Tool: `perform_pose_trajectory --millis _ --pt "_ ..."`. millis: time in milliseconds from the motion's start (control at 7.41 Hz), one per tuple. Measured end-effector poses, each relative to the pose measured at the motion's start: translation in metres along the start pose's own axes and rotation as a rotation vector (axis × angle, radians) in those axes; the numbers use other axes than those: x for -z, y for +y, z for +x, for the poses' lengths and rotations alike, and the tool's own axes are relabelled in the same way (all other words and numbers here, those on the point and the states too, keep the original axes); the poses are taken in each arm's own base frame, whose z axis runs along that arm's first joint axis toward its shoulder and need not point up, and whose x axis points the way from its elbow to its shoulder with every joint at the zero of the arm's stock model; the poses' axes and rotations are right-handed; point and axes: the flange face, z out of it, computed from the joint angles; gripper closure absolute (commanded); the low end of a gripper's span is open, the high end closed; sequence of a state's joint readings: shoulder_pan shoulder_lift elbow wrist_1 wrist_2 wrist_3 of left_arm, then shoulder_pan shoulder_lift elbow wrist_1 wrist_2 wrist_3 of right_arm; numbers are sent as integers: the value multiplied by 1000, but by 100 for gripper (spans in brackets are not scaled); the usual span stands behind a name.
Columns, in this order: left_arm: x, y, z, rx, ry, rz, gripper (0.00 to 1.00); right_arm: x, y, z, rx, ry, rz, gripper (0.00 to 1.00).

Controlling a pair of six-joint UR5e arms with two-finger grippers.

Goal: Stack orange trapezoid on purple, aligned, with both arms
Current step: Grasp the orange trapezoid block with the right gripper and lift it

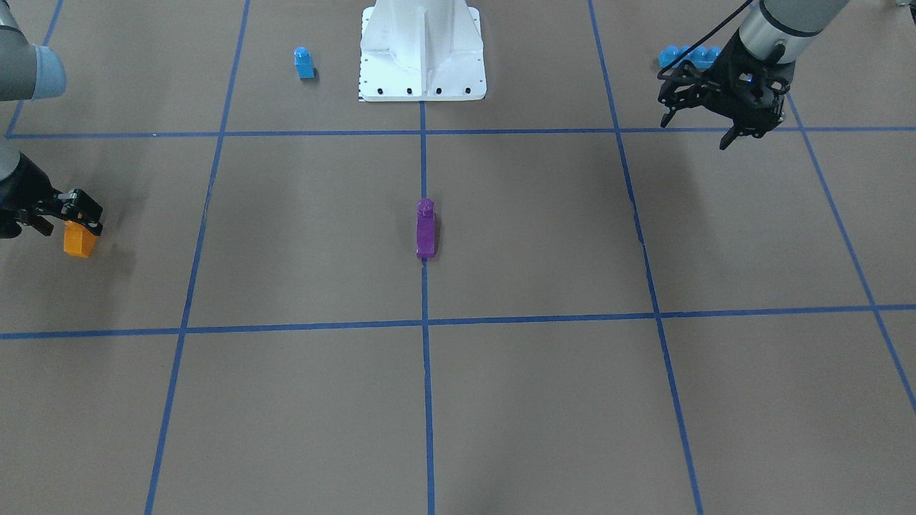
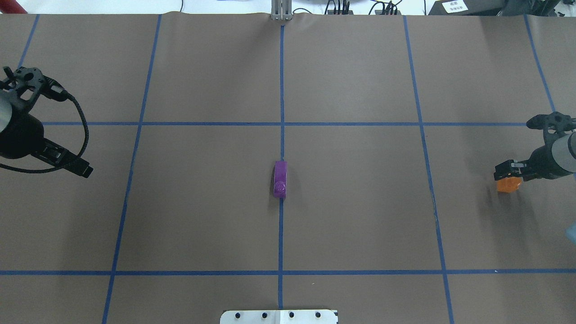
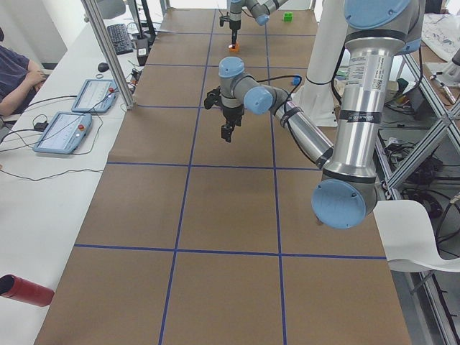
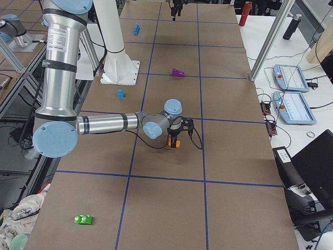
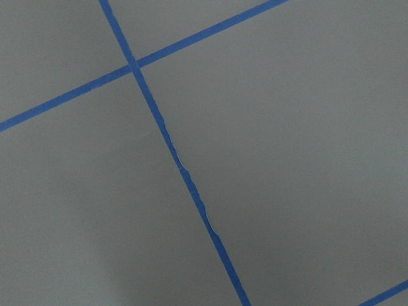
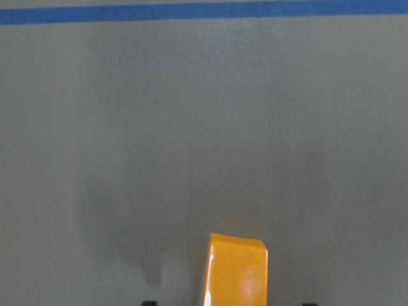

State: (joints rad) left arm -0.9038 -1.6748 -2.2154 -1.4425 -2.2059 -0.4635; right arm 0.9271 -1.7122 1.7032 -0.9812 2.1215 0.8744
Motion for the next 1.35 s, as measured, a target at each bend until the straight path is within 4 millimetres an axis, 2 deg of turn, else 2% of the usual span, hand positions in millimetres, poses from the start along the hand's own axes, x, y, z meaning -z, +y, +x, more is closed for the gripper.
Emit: perform_pose_trajectory --millis 135,270,405,675,945,1350 --pt "0 0 0 7 1 0 0 -1 1 1 -1 3 -2 42" --pt "-1 -1 1 10 1 -1 0 -1 2 2 -3 4 -3 76" --pt "-2 -1 0 12 1 -2 0 -1 2 2 -5 4 -3 100" --pt "-2 -1 0 12 0 -2 0 -1 1 0 -2 0 -3 100" --pt "-3 -1 0 12 0 -3 0 5 -6 -15 15 -20 10 100" --pt "-4 1 -4 18 -3 -10 0 30 -33 -75 65 -94 55 100"
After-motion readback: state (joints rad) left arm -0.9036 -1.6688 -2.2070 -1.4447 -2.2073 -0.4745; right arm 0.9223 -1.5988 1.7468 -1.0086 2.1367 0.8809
